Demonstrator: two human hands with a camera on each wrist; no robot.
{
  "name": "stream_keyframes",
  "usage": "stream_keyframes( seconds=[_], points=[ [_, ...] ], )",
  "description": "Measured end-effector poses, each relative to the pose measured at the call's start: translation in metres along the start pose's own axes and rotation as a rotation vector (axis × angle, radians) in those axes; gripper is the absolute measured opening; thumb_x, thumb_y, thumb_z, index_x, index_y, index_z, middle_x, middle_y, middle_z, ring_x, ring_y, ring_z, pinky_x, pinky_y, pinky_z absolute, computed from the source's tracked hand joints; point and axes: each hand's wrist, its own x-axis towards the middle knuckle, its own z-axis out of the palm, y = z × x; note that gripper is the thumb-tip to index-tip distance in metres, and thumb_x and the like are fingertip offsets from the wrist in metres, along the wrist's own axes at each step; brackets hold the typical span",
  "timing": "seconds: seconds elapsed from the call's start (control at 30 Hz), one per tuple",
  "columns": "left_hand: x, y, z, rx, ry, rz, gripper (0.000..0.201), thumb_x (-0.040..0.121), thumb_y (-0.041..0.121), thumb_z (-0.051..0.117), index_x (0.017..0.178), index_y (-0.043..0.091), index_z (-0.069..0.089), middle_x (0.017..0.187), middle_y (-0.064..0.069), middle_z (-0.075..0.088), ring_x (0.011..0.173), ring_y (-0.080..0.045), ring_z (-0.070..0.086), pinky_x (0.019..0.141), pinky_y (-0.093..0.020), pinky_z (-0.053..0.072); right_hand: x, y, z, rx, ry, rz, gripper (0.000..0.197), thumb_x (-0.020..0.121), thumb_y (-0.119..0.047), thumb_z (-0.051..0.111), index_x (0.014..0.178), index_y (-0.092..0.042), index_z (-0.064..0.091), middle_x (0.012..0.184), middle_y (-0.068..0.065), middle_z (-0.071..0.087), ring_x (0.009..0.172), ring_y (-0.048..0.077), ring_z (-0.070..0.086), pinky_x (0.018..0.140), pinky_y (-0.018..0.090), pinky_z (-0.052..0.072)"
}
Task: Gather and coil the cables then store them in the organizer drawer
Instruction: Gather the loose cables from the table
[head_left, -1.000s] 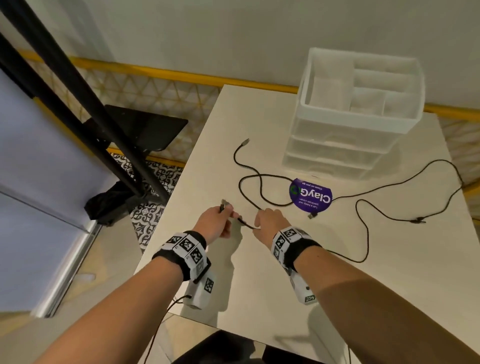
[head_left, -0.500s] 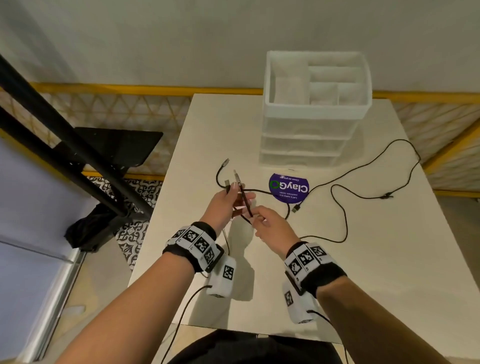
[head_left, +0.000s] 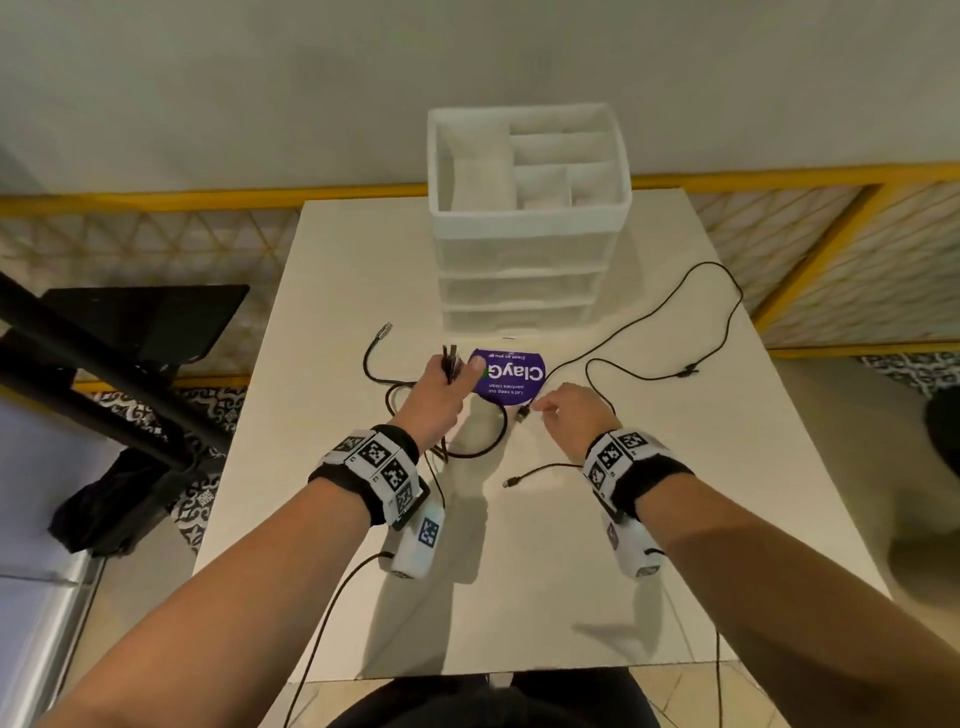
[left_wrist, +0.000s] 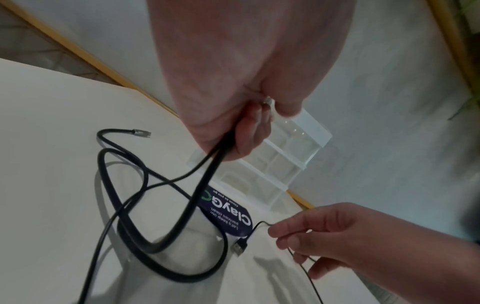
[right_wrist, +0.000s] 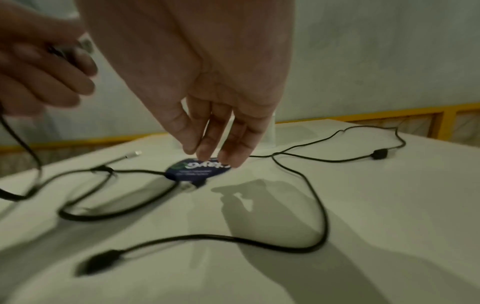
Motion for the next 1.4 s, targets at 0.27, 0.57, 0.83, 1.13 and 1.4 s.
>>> stream_keyframes(
  seconds=[0.27, 0.57, 0.83, 1.13, 1.4],
  points=[
    [0.003, -0.019, 0.008, 0.092, 0.014, -0.032, 0.023, 0.092, 0.041, 0.055, 0.090, 0.018, 0.056, 0.065, 0.007, 0.043, 0.057, -0.010, 0.040, 0.060, -0.029, 0.033, 0.021, 0.005, 0.003, -0.428, -0.321, -0.116, 0.073, 0.089, 0.003, 0.035, 0.151, -0.028, 0.013, 0.160, -0.010, 0.009, 0.133, 0.027, 0.028, 0.107, 0.034, 0.037],
    [-0.007, -0.019, 0.013, 0.110, 0.002, -0.024, 0.030, 0.100, 0.035, 0.037, 0.109, 0.012, 0.056, 0.066, 0.002, 0.052, 0.056, -0.012, 0.042, 0.059, -0.025, 0.037, 0.009, 0.017, 0.027, -0.311, -0.092, -0.130, 0.037, 0.086, -0.003, 0.053, 0.122, -0.011, 0.050, 0.125, 0.012, 0.049, 0.117, 0.027, 0.043, 0.098, 0.035, 0.042],
    [-0.015, -0.019, 0.016, 0.015, 0.032, 0.007, 0.034, 0.100, 0.040, 0.036, 0.102, 0.017, 0.061, 0.065, 0.002, 0.048, 0.056, -0.011, 0.043, 0.055, -0.020, 0.040, -0.020, -0.016, 0.013, 0.309, 0.112, -0.047, 0.028, 0.095, -0.035, 0.048, 0.102, -0.010, 0.059, 0.097, 0.009, 0.062, 0.089, 0.026, 0.060, 0.080, 0.038, 0.049],
    [-0.025, -0.008, 0.020, -0.211, -0.067, 0.038, 0.030, 0.096, 0.041, 0.049, 0.103, 0.019, 0.067, 0.058, 0.016, 0.047, 0.057, -0.008, 0.034, 0.057, -0.022, 0.033, -0.053, -0.060, -0.003, 0.808, 0.187, 0.035, 0.021, 0.086, -0.028, 0.065, 0.093, -0.009, 0.073, 0.069, -0.003, 0.062, 0.056, 0.008, 0.052, 0.059, 0.020, 0.046],
    [-0.020, 0.001, 0.013, -0.138, 0.052, 0.062, 0.028, 0.099, 0.045, 0.037, 0.105, 0.020, 0.048, 0.096, 0.004, 0.069, 0.081, -0.010, 0.065, 0.065, -0.030, 0.038, -0.065, -0.018, -0.002, 0.635, 0.282, 0.044, 0.016, 0.086, -0.017, 0.063, 0.098, -0.019, 0.074, 0.098, -0.003, 0.068, 0.079, 0.010, 0.058, 0.076, 0.020, 0.044]
  ],
)
